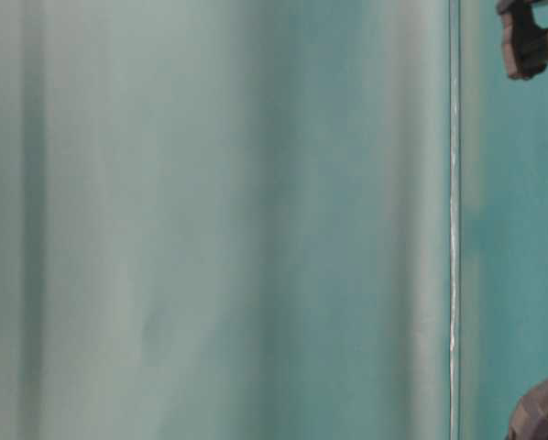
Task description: Insert the wire through the hole in the metal fitting marked with a red label. (retake)
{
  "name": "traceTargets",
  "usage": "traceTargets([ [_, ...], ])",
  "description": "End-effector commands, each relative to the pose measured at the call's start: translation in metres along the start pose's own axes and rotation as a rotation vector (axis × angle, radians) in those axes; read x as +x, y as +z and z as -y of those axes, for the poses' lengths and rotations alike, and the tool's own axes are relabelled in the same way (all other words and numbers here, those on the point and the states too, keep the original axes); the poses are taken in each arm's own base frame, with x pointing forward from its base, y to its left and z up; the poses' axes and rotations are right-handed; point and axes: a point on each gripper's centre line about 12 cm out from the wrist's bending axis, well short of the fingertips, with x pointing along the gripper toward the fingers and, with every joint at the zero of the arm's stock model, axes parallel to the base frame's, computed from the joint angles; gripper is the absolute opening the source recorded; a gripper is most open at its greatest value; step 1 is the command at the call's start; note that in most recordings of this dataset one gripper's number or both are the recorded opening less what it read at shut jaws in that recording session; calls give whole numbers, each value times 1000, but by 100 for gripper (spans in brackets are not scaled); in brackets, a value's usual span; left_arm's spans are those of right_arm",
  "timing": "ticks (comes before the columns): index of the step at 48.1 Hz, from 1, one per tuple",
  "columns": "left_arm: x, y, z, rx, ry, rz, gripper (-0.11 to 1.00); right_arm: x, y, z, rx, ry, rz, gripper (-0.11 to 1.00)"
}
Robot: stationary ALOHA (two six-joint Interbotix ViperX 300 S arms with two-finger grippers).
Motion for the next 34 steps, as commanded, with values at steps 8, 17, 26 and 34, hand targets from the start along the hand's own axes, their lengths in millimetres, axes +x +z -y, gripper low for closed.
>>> traceTargets([
  [8, -1, 15, 4, 16, -16, 49, -8, 4, 9, 3, 13, -12, 26, 2],
  [17, 0, 13, 4, 13, -15, 40, -11, 4, 10, 3, 14, -13, 27, 2],
  [26, -1, 13, 5, 13, -17, 43, -11, 4, 10, 3, 14, -13, 27, 2],
  [34, -1, 14, 5, 13, -17, 45, -11, 4, 10, 5, 19, -17, 27, 2],
])
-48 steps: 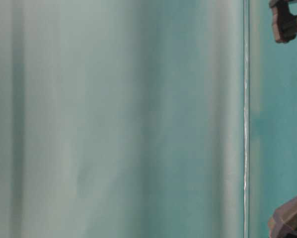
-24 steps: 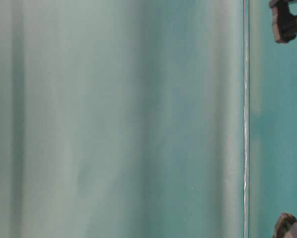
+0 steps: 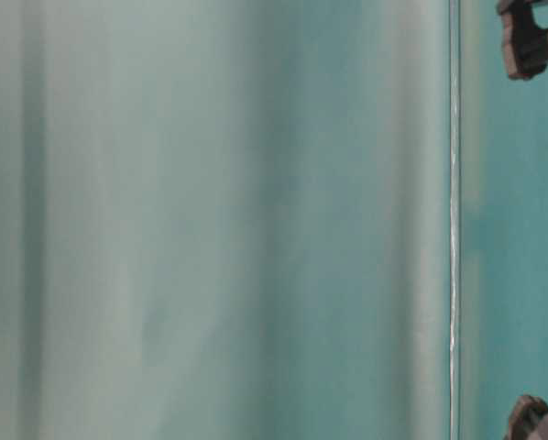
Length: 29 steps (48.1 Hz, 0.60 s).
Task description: Insert the wire through the hole in the metal fitting marked with a red label. (retake)
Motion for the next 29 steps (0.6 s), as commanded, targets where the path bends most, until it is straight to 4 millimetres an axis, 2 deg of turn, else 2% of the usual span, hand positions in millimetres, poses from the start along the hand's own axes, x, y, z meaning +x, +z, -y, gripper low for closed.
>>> traceTargets([
  [1, -1, 14, 2, -1, -8, 42, -11, 4, 10, 4, 20, -16, 27, 2],
  [17, -1, 14, 3, -1, -10, 41, -11, 4, 8, 4, 22, -15, 13, 3],
  [22, -1, 13, 3, -1, -10, 39, -11, 3, 10, 4, 22, -14, 16, 22],
  [29, -1, 13, 3, -1, -9, 38, -11, -1, 13, 7, 19, -13, 18, 65],
])
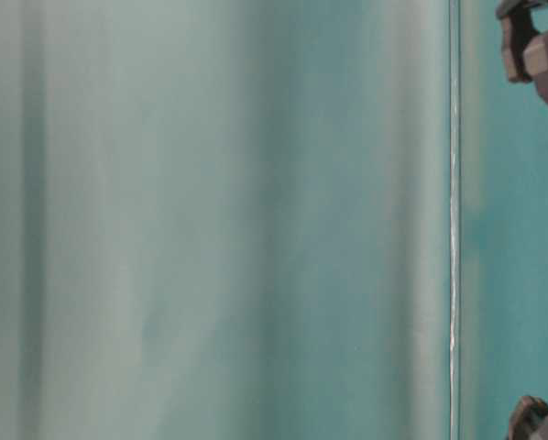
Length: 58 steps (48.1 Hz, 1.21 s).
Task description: Insert the wire through the hole in the metal fitting marked with a red label. (retake)
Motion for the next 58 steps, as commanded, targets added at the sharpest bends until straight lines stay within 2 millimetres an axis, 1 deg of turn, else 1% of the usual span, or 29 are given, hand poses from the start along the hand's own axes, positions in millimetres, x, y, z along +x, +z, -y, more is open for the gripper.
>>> traceTargets([
  [1, -1, 14, 2, -2, -7, 42, -11, -2, 16, 1, 17, 3, 37, 71],
  [3, -1, 14, 2, -2, -7, 42, -11, -3, 17, 0, 18, 5, 38, 81],
  [4, -1, 13, 2, -2, -7, 41, -11, -4, 18, 0, 19, 5, 39, 82],
  [21, -1, 13, 2, 0, -6, 33, -11, -5, 19, 2, 20, 3, 42, 81],
  [28, -5, 13, 2, 1, -6, 27, -11, -5, 19, 2, 20, 3, 42, 81],
  [35, -11, 16, 2, 2, -6, 23, -11, -5, 18, 2, 19, 2, 40, 80],
  [45, -22, 16, 2, 5, -6, -16, -11, -5, 18, 2, 20, 3, 38, 80],
  [58, -50, 15, 5, 9, -18, -39, -11, -6, 16, 2, 17, 4, 33, 80],
])
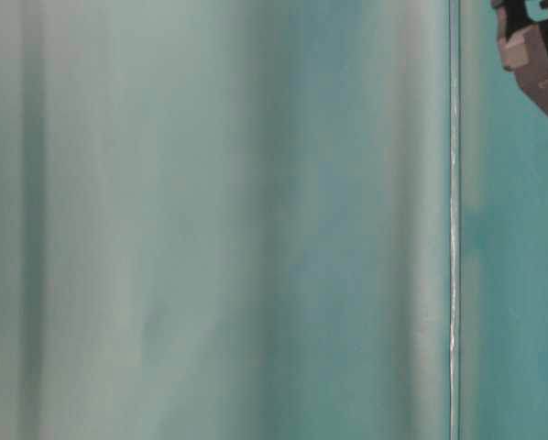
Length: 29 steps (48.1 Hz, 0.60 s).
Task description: Insert the wire through the hole in the metal fitting marked with a red label. (retake)
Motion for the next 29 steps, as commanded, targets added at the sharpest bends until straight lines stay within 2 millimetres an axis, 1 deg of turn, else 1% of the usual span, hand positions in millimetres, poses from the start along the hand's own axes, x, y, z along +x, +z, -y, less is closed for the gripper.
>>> traceTargets([
  [1, -10, 11, 5, 6, -18, 40, -11, -1, 16, -2, 21, 5, 39, 80],
  [9, -26, 12, 9, 8, -32, 45, -11, -1, 15, -2, 20, 6, 38, 80],
  [23, -44, 0, 12, 13, -46, -9, -11, -1, 15, -1, 21, 5, 35, 80],
  [29, -55, -7, 13, 19, -56, -25, -11, -1, 15, -2, 21, 7, 35, 79],
])
